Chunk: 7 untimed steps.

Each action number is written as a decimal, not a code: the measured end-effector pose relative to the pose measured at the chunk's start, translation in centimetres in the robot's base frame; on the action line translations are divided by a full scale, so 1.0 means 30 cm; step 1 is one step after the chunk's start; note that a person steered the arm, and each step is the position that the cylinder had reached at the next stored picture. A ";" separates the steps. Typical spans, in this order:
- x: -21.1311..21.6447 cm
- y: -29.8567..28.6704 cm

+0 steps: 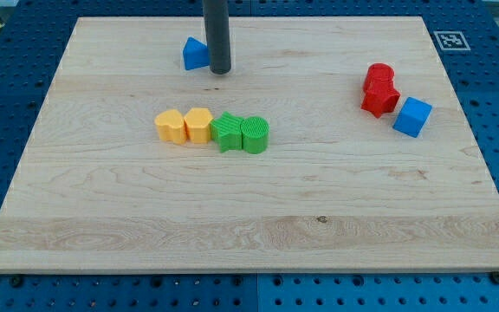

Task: Slide the triangle vertically above the yellow heart

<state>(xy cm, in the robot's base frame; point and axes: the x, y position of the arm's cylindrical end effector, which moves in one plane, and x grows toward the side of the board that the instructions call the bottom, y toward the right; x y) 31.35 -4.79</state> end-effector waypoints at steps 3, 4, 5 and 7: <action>-0.039 0.000; -0.105 0.000; -0.117 0.000; -0.123 -0.070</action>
<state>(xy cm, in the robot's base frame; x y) 27.67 -6.88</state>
